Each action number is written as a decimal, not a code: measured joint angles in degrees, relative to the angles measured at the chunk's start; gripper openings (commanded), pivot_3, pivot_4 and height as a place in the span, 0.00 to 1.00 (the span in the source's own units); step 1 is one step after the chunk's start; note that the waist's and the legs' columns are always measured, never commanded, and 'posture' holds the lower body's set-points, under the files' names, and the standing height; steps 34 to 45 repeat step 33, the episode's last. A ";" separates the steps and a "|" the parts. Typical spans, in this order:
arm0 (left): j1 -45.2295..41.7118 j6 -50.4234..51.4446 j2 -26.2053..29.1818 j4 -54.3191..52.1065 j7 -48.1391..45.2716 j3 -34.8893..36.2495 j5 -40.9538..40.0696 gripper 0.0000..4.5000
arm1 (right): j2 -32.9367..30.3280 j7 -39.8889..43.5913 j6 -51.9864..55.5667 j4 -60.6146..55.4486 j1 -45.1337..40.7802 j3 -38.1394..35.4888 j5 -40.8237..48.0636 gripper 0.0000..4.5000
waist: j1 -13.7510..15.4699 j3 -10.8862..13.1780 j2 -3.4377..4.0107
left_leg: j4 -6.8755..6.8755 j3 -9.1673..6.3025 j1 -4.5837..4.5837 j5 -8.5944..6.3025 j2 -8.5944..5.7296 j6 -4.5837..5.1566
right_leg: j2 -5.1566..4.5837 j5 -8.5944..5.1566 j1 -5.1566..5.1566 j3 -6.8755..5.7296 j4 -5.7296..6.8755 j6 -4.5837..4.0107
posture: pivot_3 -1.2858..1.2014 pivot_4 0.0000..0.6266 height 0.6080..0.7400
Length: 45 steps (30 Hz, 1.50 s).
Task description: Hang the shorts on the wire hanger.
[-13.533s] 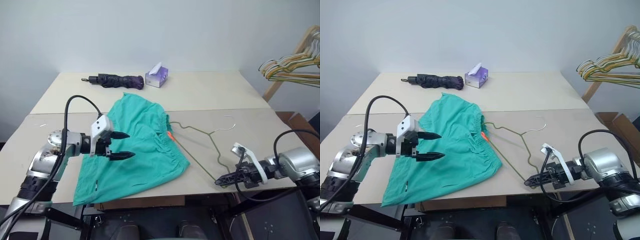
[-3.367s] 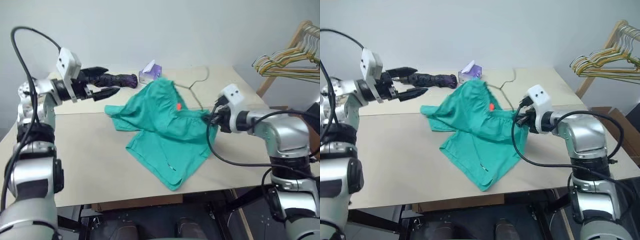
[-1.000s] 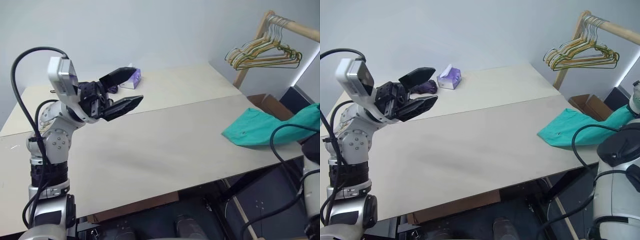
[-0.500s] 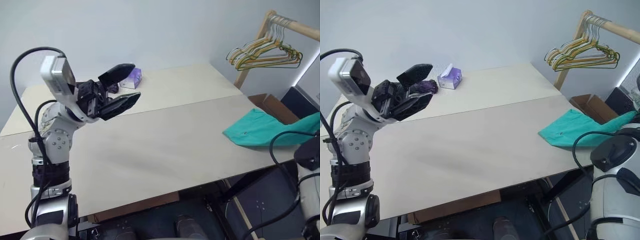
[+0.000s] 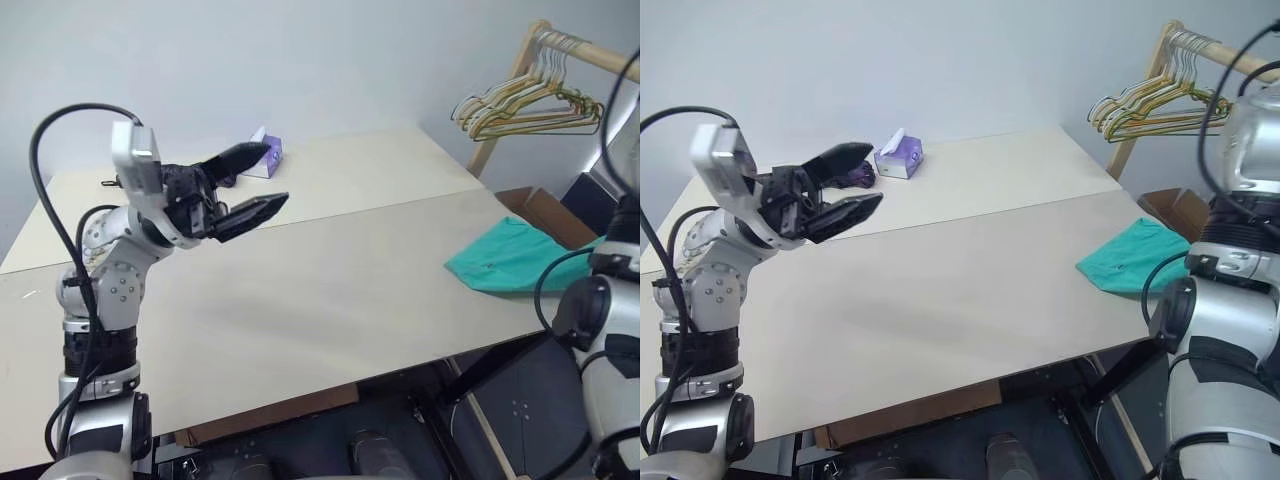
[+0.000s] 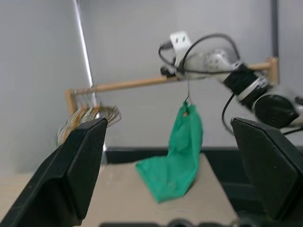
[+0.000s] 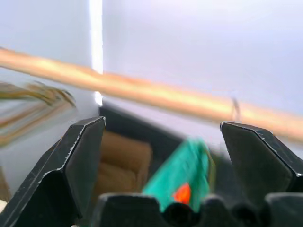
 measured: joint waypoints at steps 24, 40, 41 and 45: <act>22.58 2.23 7.56 -11.90 13.10 2.44 8.40 1.00 | -4.65 64.21 -20.93 -34.31 37.80 35.27 -2.04 0.99 | 11.74 0.11 -0.67 | 0.06 0.04 -0.02 0.00 0.06 -0.01 | 0.03 0.01 -0.05 -0.16 -0.01 -0.03 | 0.59 0.00 1.00; 24.45 2.31 8.17 -14.39 14.78 2.50 8.77 1.00 | -5.15 70.42 -23.34 -33.52 40.02 36.25 -5.99 0.99 | 14.39 0.10 -1.23 | 0.06 0.05 -0.02 0.00 0.06 -0.02 | 0.04 0.02 -0.05 -0.19 -0.03 -0.07 | 0.61 0.00 1.00; 24.45 2.31 8.17 -14.39 14.78 2.50 8.77 1.00 | -5.15 70.42 -23.34 -33.52 40.02 36.25 -5.99 0.99 | 14.39 0.10 -1.23 | 0.06 0.05 -0.02 0.00 0.06 -0.02 | 0.04 0.02 -0.05 -0.19 -0.03 -0.07 | 0.61 0.00 1.00; 24.45 2.31 8.17 -14.39 14.78 2.50 8.77 1.00 | -5.15 70.42 -23.34 -33.52 40.02 36.25 -5.99 0.99 | 14.39 0.10 -1.23 | 0.06 0.05 -0.02 0.00 0.06 -0.02 | 0.04 0.02 -0.05 -0.19 -0.03 -0.07 | 0.61 0.00 1.00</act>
